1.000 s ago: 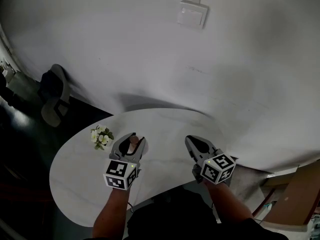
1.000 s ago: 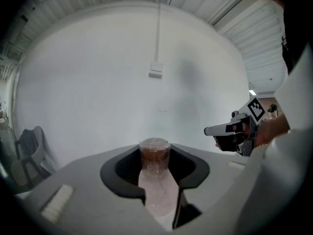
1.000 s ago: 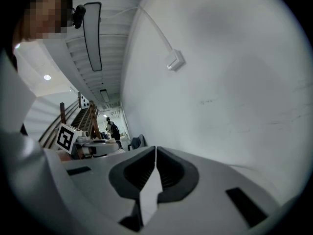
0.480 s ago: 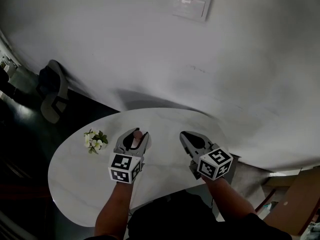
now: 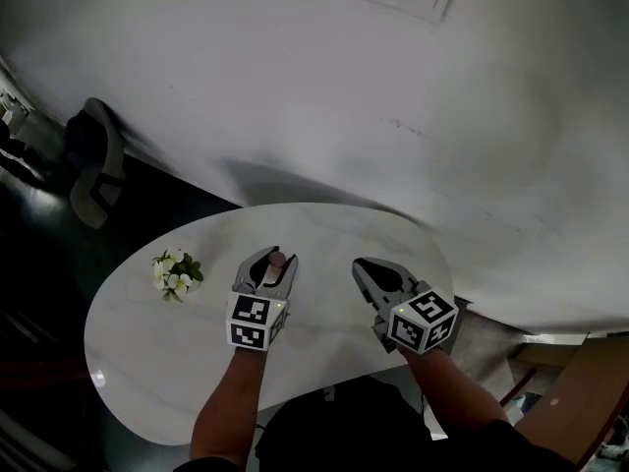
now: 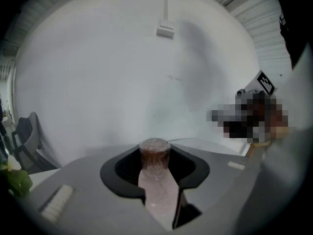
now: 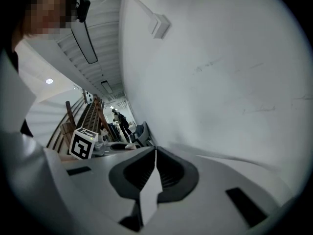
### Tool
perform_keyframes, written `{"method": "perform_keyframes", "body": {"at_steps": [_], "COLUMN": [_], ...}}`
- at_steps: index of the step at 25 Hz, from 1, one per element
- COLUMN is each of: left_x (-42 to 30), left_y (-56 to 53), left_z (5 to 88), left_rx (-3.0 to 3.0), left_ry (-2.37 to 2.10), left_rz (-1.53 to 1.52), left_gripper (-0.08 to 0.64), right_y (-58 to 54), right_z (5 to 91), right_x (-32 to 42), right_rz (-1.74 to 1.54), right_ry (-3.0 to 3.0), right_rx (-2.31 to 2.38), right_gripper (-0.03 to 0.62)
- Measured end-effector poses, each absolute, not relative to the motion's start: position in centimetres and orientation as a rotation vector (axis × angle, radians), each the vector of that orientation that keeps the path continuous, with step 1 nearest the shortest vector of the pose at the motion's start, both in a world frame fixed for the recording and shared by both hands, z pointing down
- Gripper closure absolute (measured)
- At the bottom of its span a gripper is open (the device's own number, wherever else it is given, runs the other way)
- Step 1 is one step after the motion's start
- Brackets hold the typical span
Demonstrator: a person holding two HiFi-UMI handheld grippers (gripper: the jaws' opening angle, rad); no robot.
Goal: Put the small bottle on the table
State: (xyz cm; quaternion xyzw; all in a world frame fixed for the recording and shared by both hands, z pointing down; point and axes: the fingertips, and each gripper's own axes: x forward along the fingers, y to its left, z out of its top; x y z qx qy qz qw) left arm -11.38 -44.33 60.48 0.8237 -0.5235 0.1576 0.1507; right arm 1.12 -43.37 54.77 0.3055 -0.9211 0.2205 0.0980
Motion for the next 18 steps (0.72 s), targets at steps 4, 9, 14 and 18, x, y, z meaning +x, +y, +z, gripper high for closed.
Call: {"method": "perform_keyframes", "body": {"at_steps": [4, 9, 14, 18], "left_x": [-11.4, -11.7, -12.0, -12.2], "left_y": [-44.6, -45.3, -45.5, -45.3], "left_z": [63.1, 65.0, 66.4, 67.0], "left_rx": [2.361, 2.328, 2.295, 2.297], "left_ry": [-1.474, -1.449, -1.432, -1.428], "left_rz": [0.52, 0.564, 0.601, 0.644], "left_gripper": [0.41, 0.41, 0.41, 0.41], "right_y": [-43.3, -42.9, -42.8, -42.7], "right_z": [55.7, 56.1, 56.1, 56.0], "right_x": [0.6, 0.6, 1.1, 1.4], "right_rz": [0.668, 0.685, 0.686, 0.682], "right_ry": [-2.718, -2.709, -2.702, -2.7], "right_rx": [0.88, 0.862, 0.878, 0.888], "right_gripper": [0.58, 0.58, 0.58, 0.58]}}
